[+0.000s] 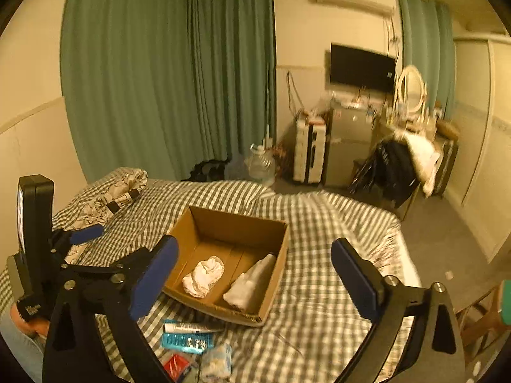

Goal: Organize objects
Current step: 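Carry the sock and lace cloth into the cardboard box and open both grippers, then grasp the clear cotton swab jar with the left gripper while the right grasps the white plug-shaped toy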

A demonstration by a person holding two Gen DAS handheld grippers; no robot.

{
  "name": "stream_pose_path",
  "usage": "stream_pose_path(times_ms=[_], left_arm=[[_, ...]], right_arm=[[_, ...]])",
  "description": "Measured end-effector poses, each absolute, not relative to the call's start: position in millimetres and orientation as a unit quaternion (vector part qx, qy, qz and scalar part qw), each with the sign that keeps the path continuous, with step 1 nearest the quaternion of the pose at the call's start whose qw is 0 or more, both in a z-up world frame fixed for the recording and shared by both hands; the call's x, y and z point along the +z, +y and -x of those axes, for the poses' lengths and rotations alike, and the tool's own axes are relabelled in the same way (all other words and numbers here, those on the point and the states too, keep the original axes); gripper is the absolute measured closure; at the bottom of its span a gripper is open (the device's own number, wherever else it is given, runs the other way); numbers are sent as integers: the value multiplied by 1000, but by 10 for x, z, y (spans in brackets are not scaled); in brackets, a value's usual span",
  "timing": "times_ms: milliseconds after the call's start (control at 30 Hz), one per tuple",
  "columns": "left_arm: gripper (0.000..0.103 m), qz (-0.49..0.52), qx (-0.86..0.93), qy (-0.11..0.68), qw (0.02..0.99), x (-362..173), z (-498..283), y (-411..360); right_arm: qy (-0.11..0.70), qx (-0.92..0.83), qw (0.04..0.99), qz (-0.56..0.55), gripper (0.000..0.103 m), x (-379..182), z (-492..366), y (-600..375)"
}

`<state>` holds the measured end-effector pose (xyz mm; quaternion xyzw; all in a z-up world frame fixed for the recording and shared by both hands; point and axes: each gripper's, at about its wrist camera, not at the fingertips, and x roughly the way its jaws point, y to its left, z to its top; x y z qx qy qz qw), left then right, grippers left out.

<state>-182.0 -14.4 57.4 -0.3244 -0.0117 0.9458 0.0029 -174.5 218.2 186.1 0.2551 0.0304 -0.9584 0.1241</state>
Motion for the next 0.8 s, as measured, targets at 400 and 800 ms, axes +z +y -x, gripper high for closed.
stream_pose_path(times_ms=[400,800], left_arm=[[4,336,941,-13,-37,135,930,-176],[4,431,902,-4,-28,-981,748,149]], right_arm=[[64,-953,114,-272,0,1557,851,2264],[33,-929,97,-357,0,400,885,2310]])
